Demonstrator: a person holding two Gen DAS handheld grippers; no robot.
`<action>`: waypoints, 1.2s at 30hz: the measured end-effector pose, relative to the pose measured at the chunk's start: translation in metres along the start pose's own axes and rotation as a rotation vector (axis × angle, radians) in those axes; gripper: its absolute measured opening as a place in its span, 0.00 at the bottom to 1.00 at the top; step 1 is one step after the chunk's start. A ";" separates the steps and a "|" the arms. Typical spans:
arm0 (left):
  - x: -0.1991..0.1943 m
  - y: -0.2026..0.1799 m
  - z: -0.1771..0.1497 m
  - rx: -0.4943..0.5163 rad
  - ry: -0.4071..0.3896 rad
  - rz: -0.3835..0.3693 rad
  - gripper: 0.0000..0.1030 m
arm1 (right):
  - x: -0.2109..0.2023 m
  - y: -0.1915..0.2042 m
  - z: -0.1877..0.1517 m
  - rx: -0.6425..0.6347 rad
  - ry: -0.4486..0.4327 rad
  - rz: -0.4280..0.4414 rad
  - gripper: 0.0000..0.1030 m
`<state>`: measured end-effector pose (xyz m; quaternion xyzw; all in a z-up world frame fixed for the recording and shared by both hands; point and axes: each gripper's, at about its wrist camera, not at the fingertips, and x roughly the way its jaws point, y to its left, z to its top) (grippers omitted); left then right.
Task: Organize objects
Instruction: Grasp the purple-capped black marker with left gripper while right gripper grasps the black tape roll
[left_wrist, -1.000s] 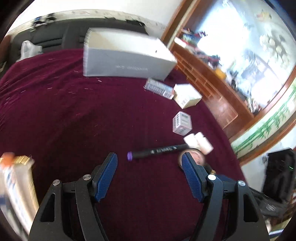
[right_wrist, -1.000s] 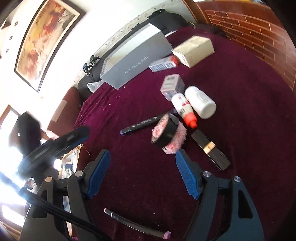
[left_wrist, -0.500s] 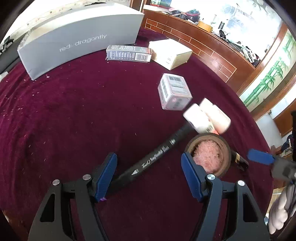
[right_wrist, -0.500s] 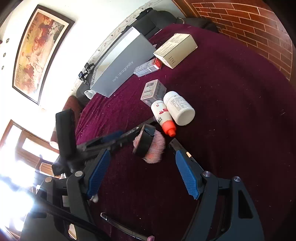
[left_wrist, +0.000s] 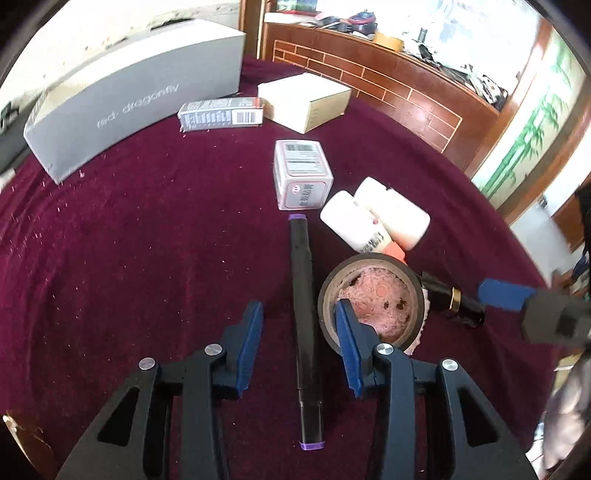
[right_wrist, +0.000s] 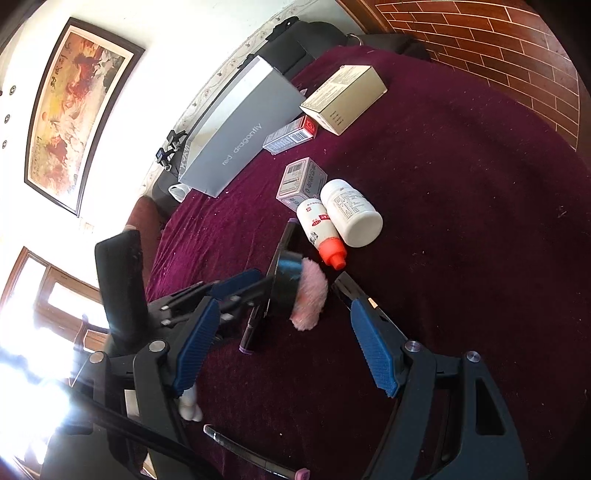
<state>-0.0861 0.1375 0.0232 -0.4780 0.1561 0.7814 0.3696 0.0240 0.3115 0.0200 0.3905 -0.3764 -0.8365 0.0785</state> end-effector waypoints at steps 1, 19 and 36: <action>-0.001 0.000 -0.003 0.006 -0.003 0.002 0.34 | -0.002 0.001 0.000 -0.003 -0.005 -0.001 0.71; 0.001 -0.009 -0.012 0.009 -0.014 0.123 0.17 | 0.005 0.020 -0.012 -0.056 0.019 -0.009 0.71; -0.045 0.017 -0.079 -0.099 0.020 0.146 0.14 | 0.053 0.072 0.010 -0.229 0.027 -0.211 0.71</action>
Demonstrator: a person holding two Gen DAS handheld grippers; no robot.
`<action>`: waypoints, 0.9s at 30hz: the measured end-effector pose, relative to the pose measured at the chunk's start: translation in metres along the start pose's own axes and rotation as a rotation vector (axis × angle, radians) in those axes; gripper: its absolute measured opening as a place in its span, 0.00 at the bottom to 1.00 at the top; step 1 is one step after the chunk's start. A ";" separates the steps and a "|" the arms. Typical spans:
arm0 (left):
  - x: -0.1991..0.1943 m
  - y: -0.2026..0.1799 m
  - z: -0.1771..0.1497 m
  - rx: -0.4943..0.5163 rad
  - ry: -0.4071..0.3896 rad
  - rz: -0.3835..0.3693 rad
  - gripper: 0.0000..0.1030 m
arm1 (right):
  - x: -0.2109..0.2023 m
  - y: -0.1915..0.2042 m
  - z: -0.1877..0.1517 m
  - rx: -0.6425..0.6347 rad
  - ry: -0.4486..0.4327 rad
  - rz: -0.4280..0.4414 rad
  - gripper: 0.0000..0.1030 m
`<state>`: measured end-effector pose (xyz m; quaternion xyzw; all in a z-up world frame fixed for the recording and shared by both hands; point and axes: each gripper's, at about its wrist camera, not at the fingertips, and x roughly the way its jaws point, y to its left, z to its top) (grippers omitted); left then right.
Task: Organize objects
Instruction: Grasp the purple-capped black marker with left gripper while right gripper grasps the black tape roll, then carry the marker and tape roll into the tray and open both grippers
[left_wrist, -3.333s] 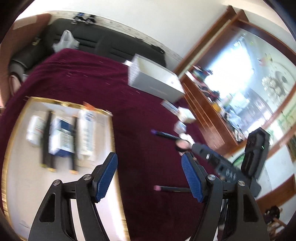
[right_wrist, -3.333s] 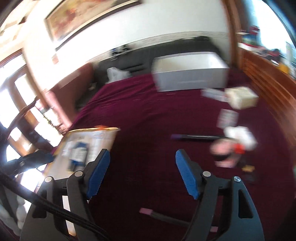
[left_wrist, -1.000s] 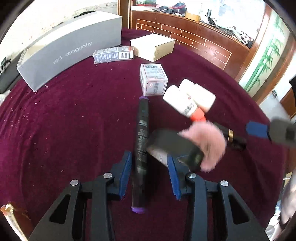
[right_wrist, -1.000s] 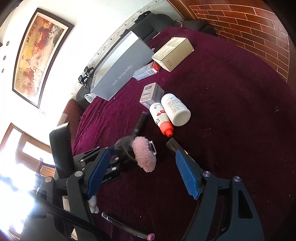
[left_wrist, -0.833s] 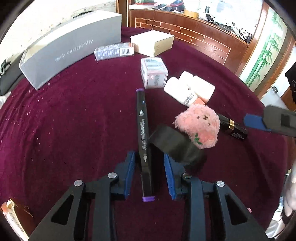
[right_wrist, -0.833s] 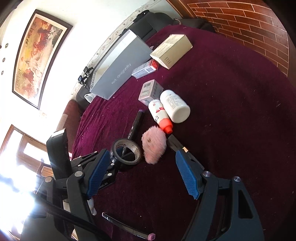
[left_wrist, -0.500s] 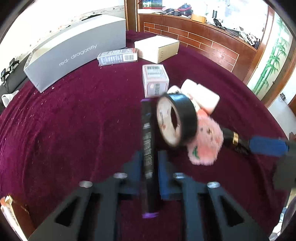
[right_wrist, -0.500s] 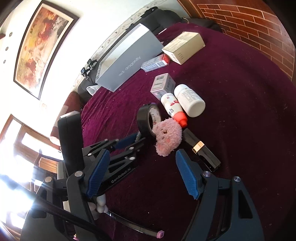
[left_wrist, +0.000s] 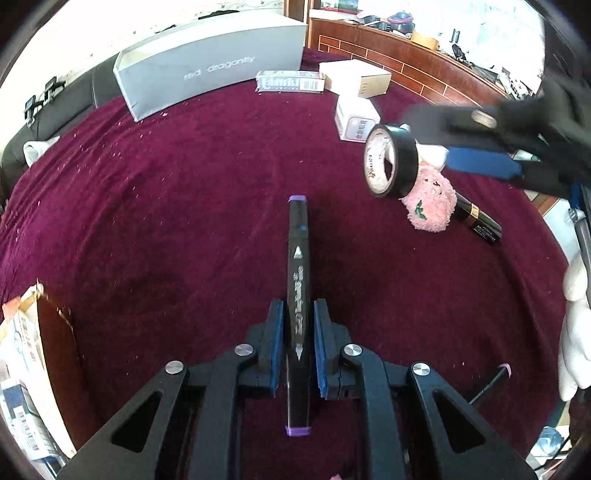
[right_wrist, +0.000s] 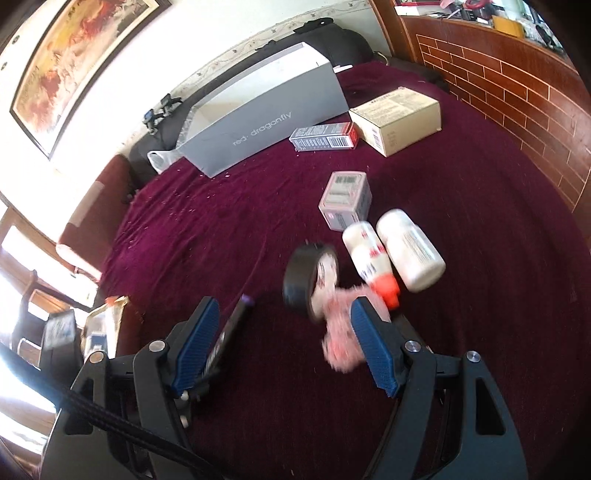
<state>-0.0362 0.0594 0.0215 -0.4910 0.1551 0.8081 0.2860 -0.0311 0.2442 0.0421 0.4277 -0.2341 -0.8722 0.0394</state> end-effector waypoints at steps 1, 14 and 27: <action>0.001 -0.002 0.002 -0.005 -0.005 0.000 0.18 | 0.004 0.002 0.003 -0.003 0.005 -0.015 0.71; 0.000 -0.004 0.005 -0.040 -0.022 -0.006 0.13 | 0.037 0.009 0.009 -0.014 0.043 -0.177 0.61; -0.032 0.023 -0.017 -0.160 -0.093 -0.090 0.11 | 0.015 0.023 0.001 -0.063 0.016 -0.151 0.15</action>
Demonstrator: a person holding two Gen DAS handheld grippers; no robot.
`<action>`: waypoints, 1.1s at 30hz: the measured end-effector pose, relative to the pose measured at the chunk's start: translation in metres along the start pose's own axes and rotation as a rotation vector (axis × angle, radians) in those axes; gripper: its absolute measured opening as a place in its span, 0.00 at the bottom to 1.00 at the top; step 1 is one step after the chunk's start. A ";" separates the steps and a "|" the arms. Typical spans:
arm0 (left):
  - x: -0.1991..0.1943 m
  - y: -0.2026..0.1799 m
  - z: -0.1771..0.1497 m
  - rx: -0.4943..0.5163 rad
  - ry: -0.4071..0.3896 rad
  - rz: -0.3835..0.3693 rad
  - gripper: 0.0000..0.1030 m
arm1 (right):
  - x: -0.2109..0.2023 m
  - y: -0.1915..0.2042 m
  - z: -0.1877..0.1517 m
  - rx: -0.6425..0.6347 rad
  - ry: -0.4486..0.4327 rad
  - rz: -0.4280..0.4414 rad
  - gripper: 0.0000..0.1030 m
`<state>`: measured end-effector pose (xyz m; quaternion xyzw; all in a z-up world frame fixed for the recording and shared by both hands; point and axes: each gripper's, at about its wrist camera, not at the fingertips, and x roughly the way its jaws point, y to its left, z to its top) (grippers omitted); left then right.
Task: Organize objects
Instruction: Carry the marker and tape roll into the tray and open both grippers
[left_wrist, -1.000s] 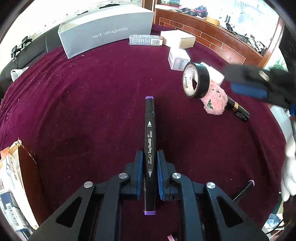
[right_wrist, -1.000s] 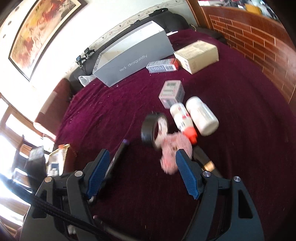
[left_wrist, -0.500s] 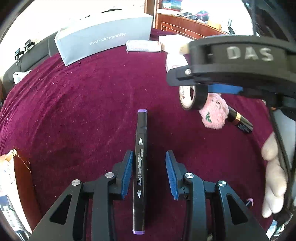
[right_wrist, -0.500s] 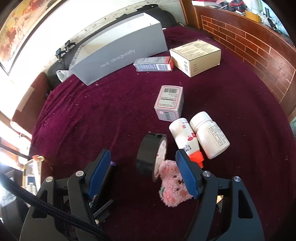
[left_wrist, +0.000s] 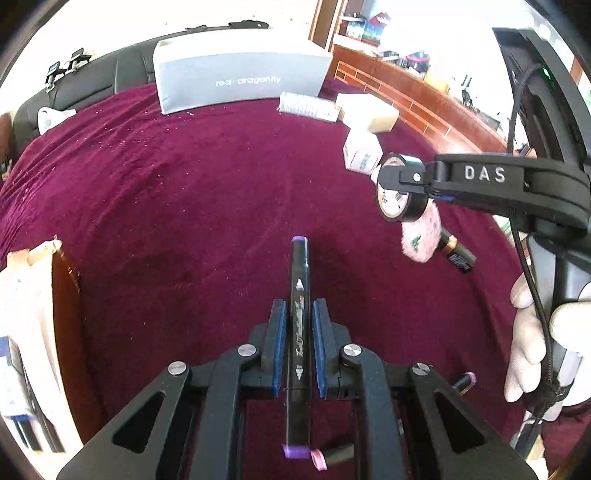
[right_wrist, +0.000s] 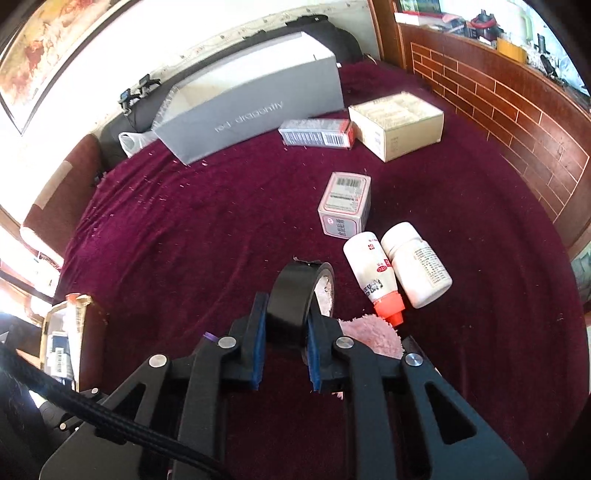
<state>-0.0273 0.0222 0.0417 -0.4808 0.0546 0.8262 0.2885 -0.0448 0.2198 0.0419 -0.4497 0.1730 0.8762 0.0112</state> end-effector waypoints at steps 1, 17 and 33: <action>-0.005 0.002 -0.001 -0.011 -0.010 -0.011 0.11 | -0.006 0.003 -0.001 -0.008 -0.006 0.010 0.15; 0.012 -0.011 -0.011 0.034 0.052 0.073 0.36 | -0.059 0.030 -0.036 -0.056 -0.041 0.143 0.16; 0.006 -0.033 -0.013 0.101 -0.009 0.090 0.11 | -0.074 0.019 -0.053 -0.051 -0.047 0.226 0.13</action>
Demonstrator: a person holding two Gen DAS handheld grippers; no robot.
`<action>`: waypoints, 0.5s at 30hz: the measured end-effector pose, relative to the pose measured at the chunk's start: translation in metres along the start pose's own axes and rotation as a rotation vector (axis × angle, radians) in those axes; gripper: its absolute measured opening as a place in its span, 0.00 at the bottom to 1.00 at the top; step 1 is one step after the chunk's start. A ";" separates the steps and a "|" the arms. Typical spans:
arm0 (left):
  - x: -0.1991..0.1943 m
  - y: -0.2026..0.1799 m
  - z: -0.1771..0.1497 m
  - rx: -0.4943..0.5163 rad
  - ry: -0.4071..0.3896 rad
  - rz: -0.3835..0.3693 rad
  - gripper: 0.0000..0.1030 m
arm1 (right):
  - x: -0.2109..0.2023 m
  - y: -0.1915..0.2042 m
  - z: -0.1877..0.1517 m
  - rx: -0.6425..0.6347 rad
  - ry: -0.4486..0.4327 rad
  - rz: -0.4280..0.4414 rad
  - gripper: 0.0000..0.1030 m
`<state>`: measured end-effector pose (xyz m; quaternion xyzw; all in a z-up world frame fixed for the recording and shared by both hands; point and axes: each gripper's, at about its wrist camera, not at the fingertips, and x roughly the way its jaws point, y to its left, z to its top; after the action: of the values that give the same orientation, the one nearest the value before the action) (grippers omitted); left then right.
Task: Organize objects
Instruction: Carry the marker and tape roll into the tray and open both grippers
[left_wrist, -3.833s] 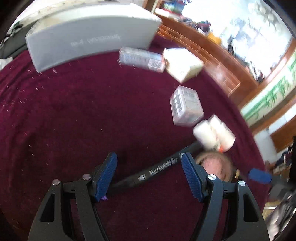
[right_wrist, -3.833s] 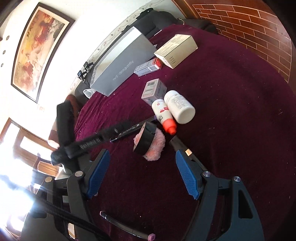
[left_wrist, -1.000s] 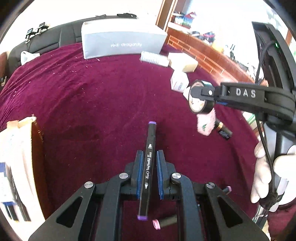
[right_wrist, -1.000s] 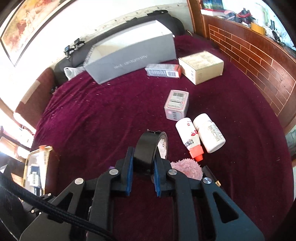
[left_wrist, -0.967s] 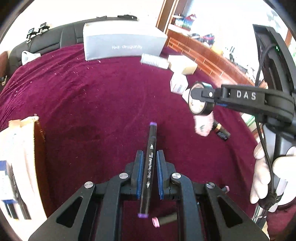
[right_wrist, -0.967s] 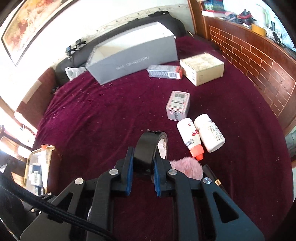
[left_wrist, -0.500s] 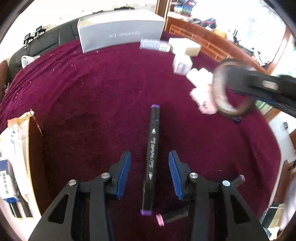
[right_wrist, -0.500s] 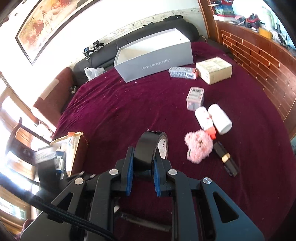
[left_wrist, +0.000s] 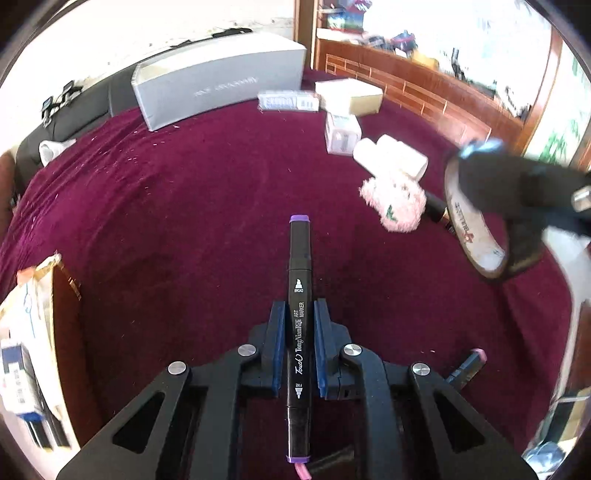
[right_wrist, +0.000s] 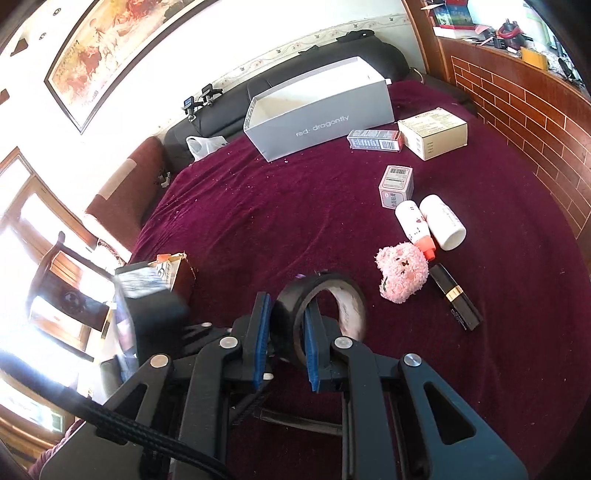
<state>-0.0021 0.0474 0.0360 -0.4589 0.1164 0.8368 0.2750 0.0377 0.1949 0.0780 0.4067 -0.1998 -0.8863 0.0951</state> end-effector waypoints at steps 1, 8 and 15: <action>-0.006 0.004 -0.001 -0.019 -0.008 -0.014 0.11 | -0.001 0.000 -0.001 0.003 0.001 0.005 0.13; -0.066 0.040 -0.015 -0.136 -0.147 -0.090 0.11 | -0.005 0.016 -0.006 -0.018 -0.002 0.041 0.12; -0.127 0.085 -0.036 -0.241 -0.315 -0.145 0.11 | -0.008 0.055 -0.009 -0.084 -0.011 0.099 0.12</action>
<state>0.0294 -0.0833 0.1169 -0.3592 -0.0624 0.8841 0.2923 0.0506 0.1455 0.1019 0.3872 -0.1828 -0.8904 0.1546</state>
